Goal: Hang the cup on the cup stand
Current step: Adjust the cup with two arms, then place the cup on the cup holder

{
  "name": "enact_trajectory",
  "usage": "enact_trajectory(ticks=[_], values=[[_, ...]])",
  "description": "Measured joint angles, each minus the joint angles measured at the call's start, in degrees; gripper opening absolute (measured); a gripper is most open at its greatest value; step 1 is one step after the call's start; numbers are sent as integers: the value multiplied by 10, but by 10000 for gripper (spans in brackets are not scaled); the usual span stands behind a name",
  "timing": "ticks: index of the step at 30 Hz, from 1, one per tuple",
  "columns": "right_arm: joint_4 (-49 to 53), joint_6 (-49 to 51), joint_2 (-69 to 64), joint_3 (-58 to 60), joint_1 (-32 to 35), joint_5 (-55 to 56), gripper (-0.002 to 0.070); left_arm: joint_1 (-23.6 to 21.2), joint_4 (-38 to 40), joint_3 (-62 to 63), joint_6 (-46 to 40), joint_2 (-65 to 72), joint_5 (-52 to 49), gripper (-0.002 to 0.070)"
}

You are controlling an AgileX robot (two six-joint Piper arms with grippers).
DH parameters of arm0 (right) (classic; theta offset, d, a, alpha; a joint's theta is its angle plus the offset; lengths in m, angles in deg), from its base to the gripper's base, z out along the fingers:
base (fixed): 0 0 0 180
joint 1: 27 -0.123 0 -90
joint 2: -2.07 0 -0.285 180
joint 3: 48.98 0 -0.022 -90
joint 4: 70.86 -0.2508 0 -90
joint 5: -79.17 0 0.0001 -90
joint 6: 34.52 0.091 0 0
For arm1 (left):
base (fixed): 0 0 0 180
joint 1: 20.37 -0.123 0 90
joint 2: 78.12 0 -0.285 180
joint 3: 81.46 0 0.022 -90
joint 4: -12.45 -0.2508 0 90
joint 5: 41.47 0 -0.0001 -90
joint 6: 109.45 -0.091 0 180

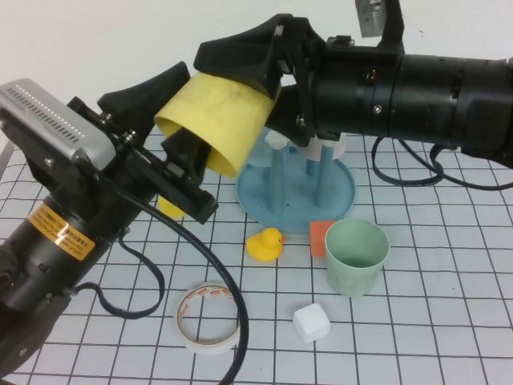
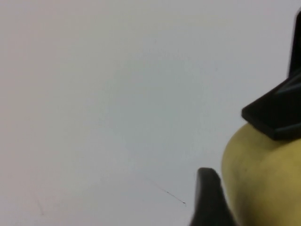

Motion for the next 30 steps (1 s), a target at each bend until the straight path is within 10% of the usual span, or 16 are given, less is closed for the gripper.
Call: enact_trajectory(ticks=[13,24,30], values=[[-1,-211,71,0,0,111,586,-1,-90,-28,18,-17,0,430],[-4,-465,101,0,0,140,586,-114,-96,-166,117,-155,-29,66],[-5,-587,51,0,0,140,586,-157,-118,-231,207,-241,-44,5]])
